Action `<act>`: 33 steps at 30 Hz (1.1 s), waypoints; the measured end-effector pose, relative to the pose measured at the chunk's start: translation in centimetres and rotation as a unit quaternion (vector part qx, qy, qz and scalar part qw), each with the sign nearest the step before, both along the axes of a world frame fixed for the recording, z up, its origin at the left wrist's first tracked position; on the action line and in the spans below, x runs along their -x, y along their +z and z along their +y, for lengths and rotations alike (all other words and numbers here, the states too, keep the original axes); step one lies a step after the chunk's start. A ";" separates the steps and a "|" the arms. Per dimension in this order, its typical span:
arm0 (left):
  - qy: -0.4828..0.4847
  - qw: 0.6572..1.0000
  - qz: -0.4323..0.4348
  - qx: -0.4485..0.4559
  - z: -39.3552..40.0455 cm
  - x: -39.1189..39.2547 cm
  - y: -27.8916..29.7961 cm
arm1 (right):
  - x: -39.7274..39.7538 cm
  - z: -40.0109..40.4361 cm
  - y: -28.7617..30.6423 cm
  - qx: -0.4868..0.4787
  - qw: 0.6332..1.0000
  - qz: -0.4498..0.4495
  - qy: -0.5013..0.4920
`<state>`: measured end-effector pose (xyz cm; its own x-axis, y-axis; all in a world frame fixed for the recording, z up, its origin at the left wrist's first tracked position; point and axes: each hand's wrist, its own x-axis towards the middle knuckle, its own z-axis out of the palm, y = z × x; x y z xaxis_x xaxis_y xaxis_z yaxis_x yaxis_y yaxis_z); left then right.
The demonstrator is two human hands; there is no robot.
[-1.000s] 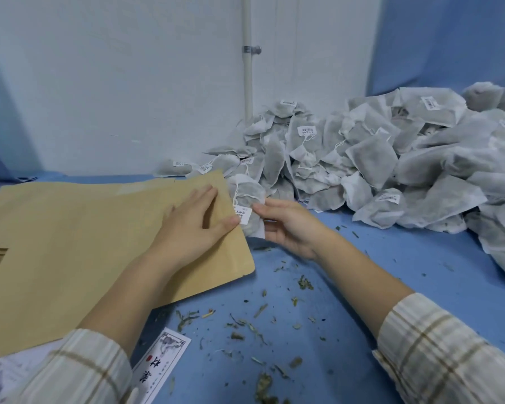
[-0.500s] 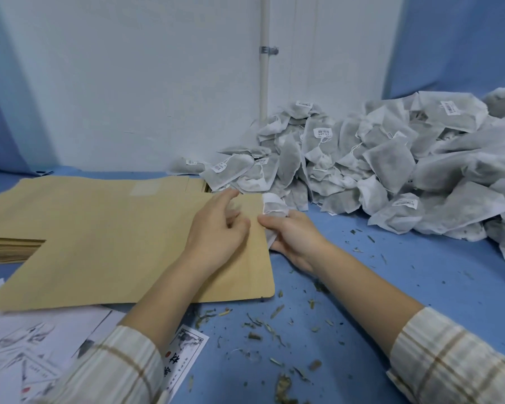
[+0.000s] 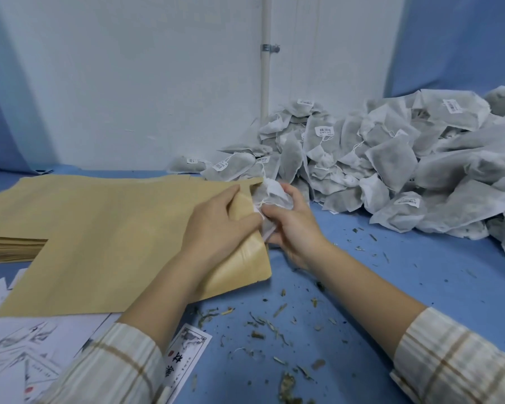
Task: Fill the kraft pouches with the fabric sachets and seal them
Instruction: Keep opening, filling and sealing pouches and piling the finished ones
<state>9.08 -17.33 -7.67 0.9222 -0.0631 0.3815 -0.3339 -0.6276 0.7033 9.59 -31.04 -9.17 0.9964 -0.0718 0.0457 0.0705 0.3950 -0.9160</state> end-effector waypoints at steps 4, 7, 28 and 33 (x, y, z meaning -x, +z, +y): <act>-0.002 0.996 -0.005 0.093 0.5 -0.2 0.6 | -0.2 -0.4 -0.3 0.171 0.984 0.011 -0.041; -0.012 0.997 -0.003 0.075 -0.2 0.1 0.5 | 0.4 -0.1 -0.2 0.261 0.964 -0.046 0.020; -0.142 0.987 -0.075 -0.016 -3.0 2.7 1.7 | 1.3 -1.3 3.0 0.541 0.826 -0.035 0.153; -0.200 0.974 -0.026 0.099 -0.9 2.3 4.1 | 2.1 -0.3 3.0 0.425 0.872 -0.063 0.233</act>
<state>6.76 -18.24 -3.56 0.8183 -0.3337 0.4680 -0.5620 -0.2939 0.7731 7.45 -31.33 -6.16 0.8918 0.4523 -0.0032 0.2054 -0.4113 -0.8881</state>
